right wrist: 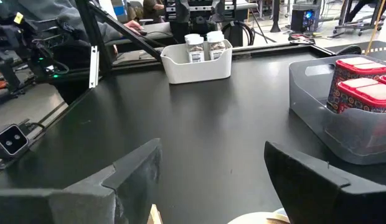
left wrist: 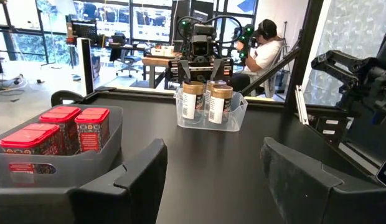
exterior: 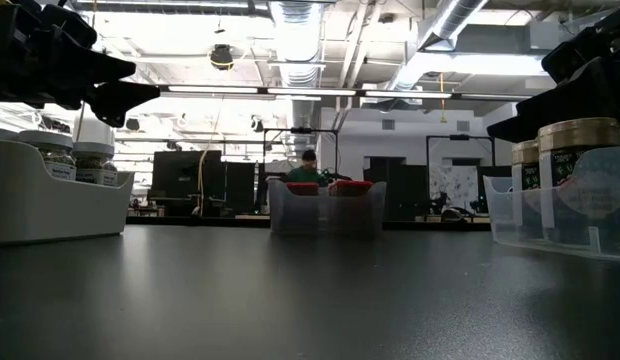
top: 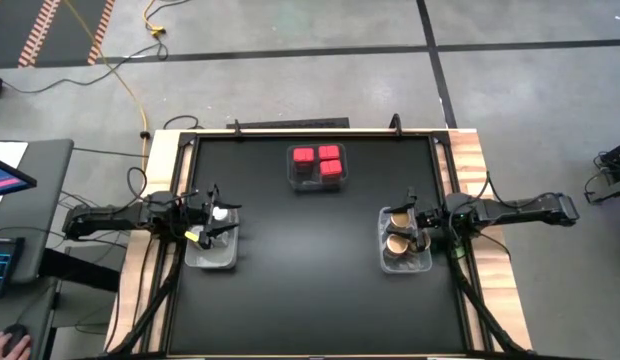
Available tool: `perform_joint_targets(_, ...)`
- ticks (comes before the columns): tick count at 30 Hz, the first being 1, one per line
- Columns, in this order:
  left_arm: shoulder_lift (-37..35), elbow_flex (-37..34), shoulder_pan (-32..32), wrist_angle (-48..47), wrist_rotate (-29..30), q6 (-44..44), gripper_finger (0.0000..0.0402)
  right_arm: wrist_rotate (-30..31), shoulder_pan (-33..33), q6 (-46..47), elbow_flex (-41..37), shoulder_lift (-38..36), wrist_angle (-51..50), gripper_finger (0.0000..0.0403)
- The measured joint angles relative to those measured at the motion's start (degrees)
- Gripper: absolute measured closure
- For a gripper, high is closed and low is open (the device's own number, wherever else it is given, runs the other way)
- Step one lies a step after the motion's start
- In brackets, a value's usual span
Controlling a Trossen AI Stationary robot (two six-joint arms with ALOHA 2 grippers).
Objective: Sort spices by type
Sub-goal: Return to Home Position
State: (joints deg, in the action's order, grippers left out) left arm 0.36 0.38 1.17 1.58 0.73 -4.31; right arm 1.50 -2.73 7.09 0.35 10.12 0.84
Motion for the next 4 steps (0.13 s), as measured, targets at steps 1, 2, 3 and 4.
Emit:
perform_joint_targets(1,0.0,0.0,0.0,0.0,0.0,0.0,0.0154,0.0,0.0,0.0,0.0,0.0,0.0,0.009)
perform_joint_targets(2,0.0,0.0,0.0,0.0,0.0,0.0,0.0154,0.0,0.0,0.0,0.0,0.0,0.0,0.009)
perform_joint_targets(3,0.0,0.0,0.0,0.0,0.0,0.0,0.0154,0.0,0.0,0.0,0.0,0.0,0.0,0.009)
perform_joint_targets(4,0.0,0.0,0.0,0.0,0.0,0.0,0.0154,0.0,0.0,0.0,0.0,0.0,0.0,0.009)
